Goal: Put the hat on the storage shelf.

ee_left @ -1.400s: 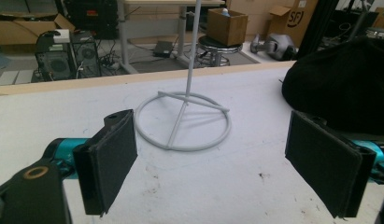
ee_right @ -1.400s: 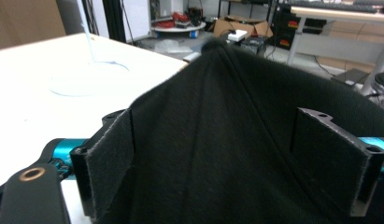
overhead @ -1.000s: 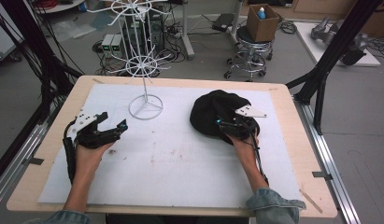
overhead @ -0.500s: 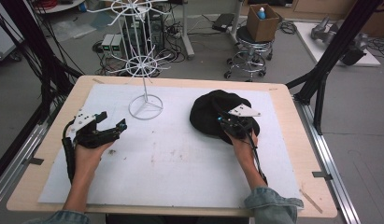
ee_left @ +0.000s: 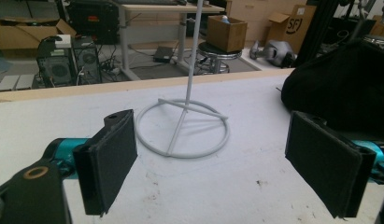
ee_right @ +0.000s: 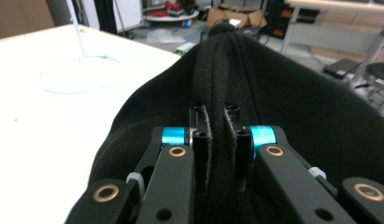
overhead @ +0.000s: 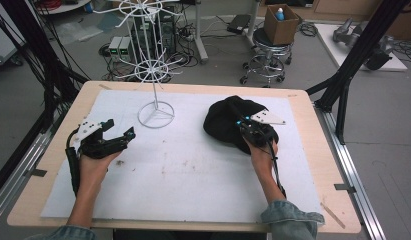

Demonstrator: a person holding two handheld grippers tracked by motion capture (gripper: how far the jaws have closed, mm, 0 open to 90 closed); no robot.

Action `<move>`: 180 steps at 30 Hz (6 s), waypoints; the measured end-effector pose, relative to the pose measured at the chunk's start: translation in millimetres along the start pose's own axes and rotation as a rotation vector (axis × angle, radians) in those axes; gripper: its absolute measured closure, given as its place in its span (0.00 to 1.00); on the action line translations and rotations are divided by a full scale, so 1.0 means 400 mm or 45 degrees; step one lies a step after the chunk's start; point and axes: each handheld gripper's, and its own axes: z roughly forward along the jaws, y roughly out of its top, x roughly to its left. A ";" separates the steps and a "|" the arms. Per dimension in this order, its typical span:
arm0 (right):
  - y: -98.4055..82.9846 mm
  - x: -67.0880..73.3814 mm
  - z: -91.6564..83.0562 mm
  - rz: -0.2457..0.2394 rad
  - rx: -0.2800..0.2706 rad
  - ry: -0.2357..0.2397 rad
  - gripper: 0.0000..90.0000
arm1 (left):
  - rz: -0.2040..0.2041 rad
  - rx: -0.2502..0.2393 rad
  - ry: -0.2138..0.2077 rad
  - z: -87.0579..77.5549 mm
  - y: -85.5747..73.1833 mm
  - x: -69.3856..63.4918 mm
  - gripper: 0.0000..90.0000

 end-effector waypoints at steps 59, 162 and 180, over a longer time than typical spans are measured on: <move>0.350 -0.035 -0.097 0.055 -0.421 -0.145 0.94 | 0.015 -0.022 0.042 -0.019 0.011 0.016 0.19; 0.754 0.107 -0.009 -0.002 -0.690 -0.033 0.92 | 0.010 -0.067 0.051 -0.044 0.027 0.030 0.19; 0.656 0.130 0.010 0.019 -0.630 0.051 0.92 | 0.006 -0.066 0.046 -0.042 0.026 0.025 0.19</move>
